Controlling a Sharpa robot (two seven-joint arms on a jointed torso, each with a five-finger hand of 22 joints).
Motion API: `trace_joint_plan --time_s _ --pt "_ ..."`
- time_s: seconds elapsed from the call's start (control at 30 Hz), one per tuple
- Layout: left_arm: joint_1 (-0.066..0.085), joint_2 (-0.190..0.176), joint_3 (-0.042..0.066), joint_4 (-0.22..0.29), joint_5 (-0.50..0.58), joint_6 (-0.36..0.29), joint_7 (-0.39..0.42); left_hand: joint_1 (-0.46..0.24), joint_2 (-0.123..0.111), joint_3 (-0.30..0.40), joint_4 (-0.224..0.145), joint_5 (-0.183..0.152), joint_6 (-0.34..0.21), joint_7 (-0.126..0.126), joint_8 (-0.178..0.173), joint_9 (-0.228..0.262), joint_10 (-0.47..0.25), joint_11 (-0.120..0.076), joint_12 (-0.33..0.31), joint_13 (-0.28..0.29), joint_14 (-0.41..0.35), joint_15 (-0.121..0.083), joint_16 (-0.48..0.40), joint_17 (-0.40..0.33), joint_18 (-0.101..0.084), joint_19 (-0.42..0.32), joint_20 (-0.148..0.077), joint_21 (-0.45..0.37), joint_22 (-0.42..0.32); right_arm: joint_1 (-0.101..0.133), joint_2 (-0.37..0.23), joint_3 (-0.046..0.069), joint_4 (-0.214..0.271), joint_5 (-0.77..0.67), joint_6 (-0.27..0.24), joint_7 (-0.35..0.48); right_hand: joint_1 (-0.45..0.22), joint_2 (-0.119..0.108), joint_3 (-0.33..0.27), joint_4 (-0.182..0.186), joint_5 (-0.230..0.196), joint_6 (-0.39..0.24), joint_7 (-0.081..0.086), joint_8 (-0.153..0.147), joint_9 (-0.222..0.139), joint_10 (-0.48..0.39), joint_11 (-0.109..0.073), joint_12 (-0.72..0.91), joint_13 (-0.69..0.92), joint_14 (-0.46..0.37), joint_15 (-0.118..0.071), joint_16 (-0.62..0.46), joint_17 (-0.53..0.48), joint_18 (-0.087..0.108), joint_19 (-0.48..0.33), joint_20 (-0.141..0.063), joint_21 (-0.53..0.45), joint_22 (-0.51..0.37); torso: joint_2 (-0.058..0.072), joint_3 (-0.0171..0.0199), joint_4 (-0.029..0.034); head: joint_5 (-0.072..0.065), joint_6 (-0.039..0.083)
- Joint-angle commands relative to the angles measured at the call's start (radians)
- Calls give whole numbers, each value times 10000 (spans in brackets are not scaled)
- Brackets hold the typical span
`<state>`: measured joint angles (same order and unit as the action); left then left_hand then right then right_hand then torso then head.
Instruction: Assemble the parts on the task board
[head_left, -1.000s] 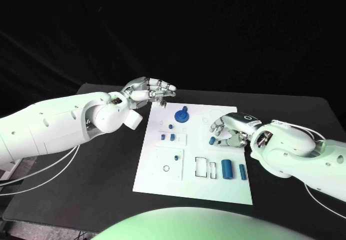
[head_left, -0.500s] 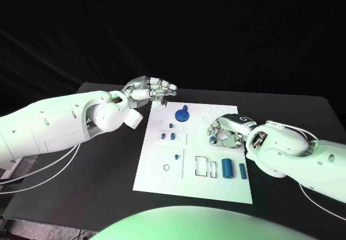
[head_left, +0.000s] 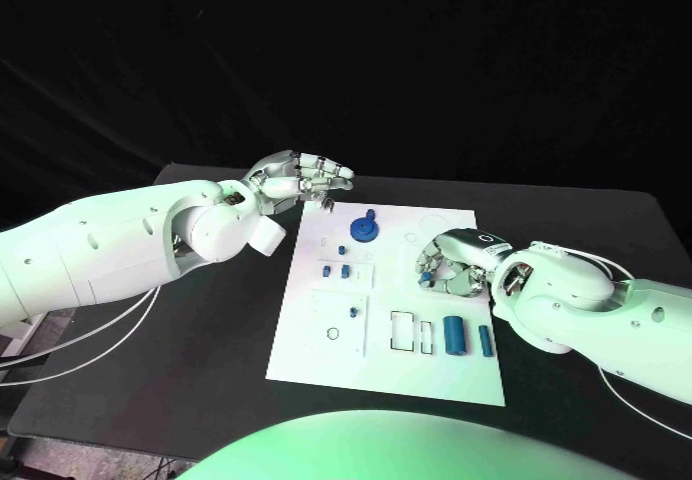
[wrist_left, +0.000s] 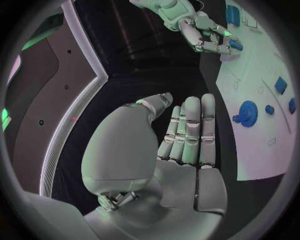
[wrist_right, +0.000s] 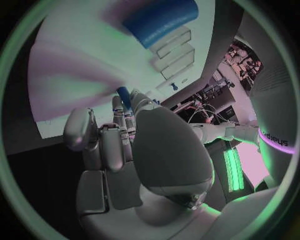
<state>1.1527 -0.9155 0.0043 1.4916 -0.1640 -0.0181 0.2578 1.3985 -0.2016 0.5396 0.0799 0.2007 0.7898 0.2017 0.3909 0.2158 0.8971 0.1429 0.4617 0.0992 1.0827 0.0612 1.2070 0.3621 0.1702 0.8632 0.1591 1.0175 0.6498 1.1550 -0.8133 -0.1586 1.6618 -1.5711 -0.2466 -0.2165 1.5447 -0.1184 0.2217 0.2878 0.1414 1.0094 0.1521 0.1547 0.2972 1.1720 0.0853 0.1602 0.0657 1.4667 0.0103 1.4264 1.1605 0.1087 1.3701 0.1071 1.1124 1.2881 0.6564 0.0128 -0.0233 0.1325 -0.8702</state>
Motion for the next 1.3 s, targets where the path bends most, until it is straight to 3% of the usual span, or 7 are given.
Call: trace_joint_plan --time_s 0.03,0.2,0.5,0.83,1.3 --pt "4 18 6 15 10 158 25 -74 2 -41 -8 43 -60 98 1 11 -69 22 53 11 19 56 56 5 143 47 33 -45 -11 -32 42 -15 -41 -162 353 17 97 -78 401 -5 -15 118 7 67 -25 120 -15 -91 0 313 -67 80 -7 -106 45 -10 52 33 3 9 5 -3 -7" --pt "4 15 6 17 10 154 19 -76 4 -43 -8 42 -64 98 2 11 -74 23 56 12 23 56 61 6 143 51 34 -44 -11 -46 73 -18 -68 -243 376 38 188 -186 1326 -81 -19 368 -62 195 1 439 -89 -155 35 309 -132 102 -22 -116 62 -59 111 119 -1 4 0 -9 -17" --pt "4 15 6 17 10 145 20 -76 4 -43 -8 42 -64 98 2 11 -74 23 56 12 23 56 61 6 143 51 34 -44 -11 -62 70 -19 -28 -365 45 49 1 -298 2397 -339 -40 643 -193 496 191 893 -226 -167 97 308 -239 117 -49 -140 106 -160 230 260 -6 3 -1 -9 -14" --pt "4 14 6 -4 11 164 9 -89 20 -48 -6 40 -83 100 16 16 -85 22 97 25 48 57 96 16 145 79 38 -35 -12 -38 -113 0 297 -428 -628 47 -263 -448 2876 -623 -58 651 -228 688 383 1024 -264 -233 119 329 -274 158 20 -164 156 -200 337 368 -17 -2 -6 -3 8" --pt "2 86 6 -116 27 183 29 -91 43 -41 -5 47 -94 97 28 21 -93 20 130 37 62 56 120 23 147 98 39 -28 -13 416 -429 108 1460 -509 -1010 49 -379 -516 3039 -751 -65 635 -231 753 457 1061 -268 -263 128 339 -277 181 62 -178 184 -205 401 425 -18 6 -5 1 69"
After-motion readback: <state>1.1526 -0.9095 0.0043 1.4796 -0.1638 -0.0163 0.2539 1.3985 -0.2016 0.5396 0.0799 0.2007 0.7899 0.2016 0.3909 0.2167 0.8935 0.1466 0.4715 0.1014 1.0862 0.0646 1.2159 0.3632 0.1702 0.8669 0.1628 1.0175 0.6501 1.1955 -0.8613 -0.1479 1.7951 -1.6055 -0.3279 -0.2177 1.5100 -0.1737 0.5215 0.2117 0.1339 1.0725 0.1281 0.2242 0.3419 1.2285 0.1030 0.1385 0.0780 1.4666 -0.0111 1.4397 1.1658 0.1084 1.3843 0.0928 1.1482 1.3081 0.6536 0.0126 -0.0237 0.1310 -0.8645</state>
